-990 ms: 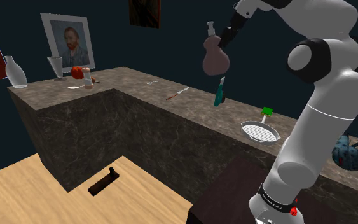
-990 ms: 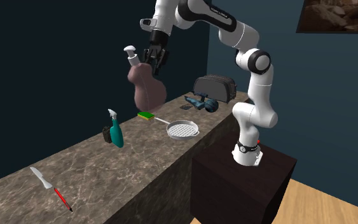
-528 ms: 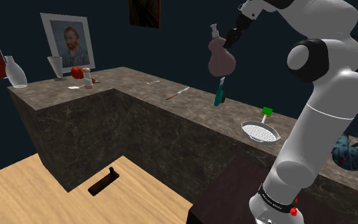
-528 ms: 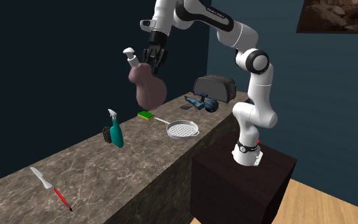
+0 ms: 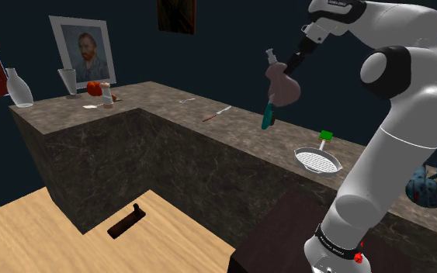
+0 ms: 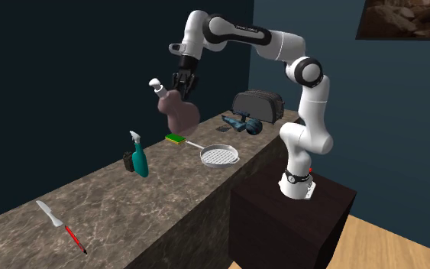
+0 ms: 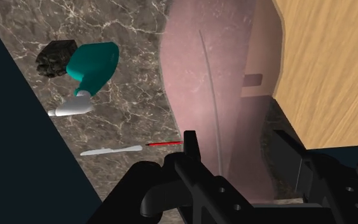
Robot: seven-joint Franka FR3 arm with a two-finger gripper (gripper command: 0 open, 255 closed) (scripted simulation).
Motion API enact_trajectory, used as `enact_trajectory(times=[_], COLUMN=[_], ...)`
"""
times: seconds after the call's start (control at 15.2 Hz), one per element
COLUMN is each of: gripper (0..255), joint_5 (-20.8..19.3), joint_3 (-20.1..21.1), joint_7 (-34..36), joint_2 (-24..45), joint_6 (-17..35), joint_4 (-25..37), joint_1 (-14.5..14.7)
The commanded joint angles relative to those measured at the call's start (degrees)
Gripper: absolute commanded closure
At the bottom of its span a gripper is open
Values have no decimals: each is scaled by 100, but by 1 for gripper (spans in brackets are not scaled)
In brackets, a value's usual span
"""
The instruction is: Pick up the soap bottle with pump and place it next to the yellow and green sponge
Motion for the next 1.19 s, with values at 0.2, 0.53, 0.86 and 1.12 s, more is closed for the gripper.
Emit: enact_trajectory(times=[0.2, 0.53, 0.86, 1.12], gripper=[255, 255, 255, 255], joint_5=[247, 684, 1308, 1858], joint_3=[-349, -711, -969, -1023], joint_7=[-754, -1587, -2481, -3169], joint_2=[140, 535, 1170, 1788], joint_6=[288, 471, 510, 451], joint_4=[-406, -619, -622, -482], joint_1=[-266, -588, -1074, -1614])
